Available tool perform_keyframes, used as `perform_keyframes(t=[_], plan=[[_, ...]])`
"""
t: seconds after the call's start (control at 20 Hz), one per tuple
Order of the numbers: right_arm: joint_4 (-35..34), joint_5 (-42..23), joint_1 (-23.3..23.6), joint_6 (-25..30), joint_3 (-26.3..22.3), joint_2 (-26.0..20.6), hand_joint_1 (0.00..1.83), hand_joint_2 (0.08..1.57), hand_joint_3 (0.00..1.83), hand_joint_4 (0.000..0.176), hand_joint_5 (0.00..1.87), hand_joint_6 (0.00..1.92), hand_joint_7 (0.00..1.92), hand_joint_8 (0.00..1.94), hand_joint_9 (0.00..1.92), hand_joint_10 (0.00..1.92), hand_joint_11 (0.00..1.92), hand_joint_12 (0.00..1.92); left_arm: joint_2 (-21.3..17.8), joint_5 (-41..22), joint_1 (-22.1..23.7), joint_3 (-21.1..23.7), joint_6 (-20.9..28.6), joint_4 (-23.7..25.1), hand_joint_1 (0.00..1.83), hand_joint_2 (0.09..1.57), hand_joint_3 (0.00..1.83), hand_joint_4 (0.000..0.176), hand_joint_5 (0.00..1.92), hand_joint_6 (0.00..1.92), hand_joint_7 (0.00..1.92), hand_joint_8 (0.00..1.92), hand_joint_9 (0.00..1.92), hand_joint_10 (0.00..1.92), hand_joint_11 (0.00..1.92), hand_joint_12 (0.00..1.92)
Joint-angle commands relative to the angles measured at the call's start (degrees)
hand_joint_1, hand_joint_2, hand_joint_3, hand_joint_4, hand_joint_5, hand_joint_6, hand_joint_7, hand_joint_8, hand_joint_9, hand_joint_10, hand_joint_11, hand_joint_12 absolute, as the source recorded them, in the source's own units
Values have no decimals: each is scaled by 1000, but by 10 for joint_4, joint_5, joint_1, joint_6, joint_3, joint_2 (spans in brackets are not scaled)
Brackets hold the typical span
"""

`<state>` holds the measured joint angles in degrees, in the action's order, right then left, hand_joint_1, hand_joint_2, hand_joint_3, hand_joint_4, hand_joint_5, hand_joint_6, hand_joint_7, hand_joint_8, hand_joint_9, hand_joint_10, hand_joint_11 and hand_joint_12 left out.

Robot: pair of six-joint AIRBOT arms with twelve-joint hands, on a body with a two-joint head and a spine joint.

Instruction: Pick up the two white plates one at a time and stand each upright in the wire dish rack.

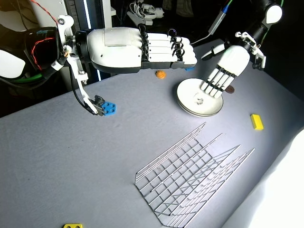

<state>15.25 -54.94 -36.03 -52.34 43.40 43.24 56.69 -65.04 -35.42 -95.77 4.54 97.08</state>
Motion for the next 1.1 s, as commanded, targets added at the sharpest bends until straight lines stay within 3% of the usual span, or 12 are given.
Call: perform_keyframes(t=[0.0,0.55,0.65,0.7,1.05], plan=[[-8,-66,2,1,0,1,13,856,0,0,0,0,0,0,0,0,0,0,1,-9,-3,-3,-1,-20,0,991,2,0,0,0,0,0,0,0,0,0],[8,-5,4,-104,2,14,150,833,0,0,0,0,0,0,0,0,0,0,8,-4,-30,-3,-20,-20,0,989,1,0,0,0,0,0,0,0,0,0],[8,21,9,-109,2,15,306,844,0,0,0,0,0,0,0,0,0,0,11,-1,-30,-1,-20,-20,0,986,0,0,0,0,0,0,0,0,0,0],[8,36,12,-110,2,15,508,812,0,0,0,0,0,0,0,0,6,3,14,1,-31,-1,-20,-20,0,987,0,0,0,0,0,0,0,0,0,0],[8,46,14,-117,2,18,634,870,10,0,0,0,0,0,0,0,2,4,40,14,-33,6,-20,-19,0,997,4,0,0,0,0,0,0,0,0,0]])
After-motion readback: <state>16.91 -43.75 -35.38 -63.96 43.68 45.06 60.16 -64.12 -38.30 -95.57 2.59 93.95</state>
